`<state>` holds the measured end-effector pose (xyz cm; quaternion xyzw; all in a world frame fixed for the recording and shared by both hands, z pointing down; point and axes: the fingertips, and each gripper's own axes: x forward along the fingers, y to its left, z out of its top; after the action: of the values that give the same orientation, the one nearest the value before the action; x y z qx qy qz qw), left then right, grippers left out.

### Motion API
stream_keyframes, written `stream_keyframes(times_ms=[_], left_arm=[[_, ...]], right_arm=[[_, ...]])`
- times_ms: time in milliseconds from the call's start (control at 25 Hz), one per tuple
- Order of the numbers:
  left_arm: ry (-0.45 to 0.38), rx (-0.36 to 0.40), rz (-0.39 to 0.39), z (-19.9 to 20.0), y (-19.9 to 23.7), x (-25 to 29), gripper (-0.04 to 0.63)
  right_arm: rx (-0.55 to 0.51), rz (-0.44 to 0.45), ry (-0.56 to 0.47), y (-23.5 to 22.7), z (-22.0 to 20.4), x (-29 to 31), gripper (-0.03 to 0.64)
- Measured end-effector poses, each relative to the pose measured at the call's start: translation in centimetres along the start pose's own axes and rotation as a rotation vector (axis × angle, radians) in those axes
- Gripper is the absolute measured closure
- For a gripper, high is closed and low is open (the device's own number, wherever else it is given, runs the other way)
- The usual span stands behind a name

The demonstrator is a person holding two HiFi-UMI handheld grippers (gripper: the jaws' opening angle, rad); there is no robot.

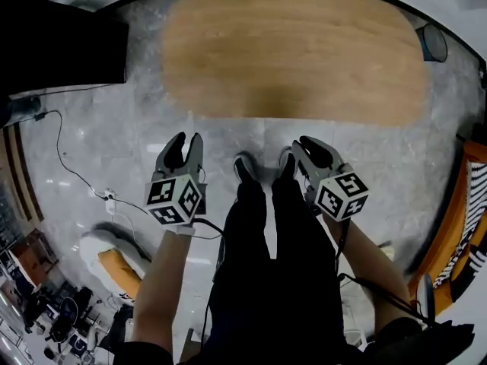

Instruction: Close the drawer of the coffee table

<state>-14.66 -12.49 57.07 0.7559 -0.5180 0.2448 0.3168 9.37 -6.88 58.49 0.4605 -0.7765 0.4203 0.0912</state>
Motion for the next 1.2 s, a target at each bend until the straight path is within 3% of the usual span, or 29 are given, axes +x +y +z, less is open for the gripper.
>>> stream_keyframes(times_ms=[240, 360, 560, 760, 1200], left_arm=[[-0.191, 0.119, -0.129, 10.2, -7.6, -9.0, 0.586], [-0.29, 0.183, -0.167, 15.2, -10.1, -13.5, 0.594], [-0.45, 0.194, -0.209, 22.1, -13.0, -22.0, 0.594], [-0.55, 0.201, -0.236, 25.1, -15.8, -28.8, 0.594], [-0.746, 0.233, -0.257, 29.3, -18.3, -36.4, 0.594]], right_arm=[[-0.147, -0.023, -0.18, 6.0, 11.3, -6.9, 0.604], [-0.254, -0.005, -0.272, 10.2, 16.6, -10.5, 0.614], [-0.465, 0.056, -0.382, 18.8, 22.5, -15.5, 0.615], [-0.575, 0.083, -0.463, 25.1, 25.9, -19.3, 0.615], [-0.721, 0.082, -0.635, 33.3, 31.0, -23.9, 0.615]])
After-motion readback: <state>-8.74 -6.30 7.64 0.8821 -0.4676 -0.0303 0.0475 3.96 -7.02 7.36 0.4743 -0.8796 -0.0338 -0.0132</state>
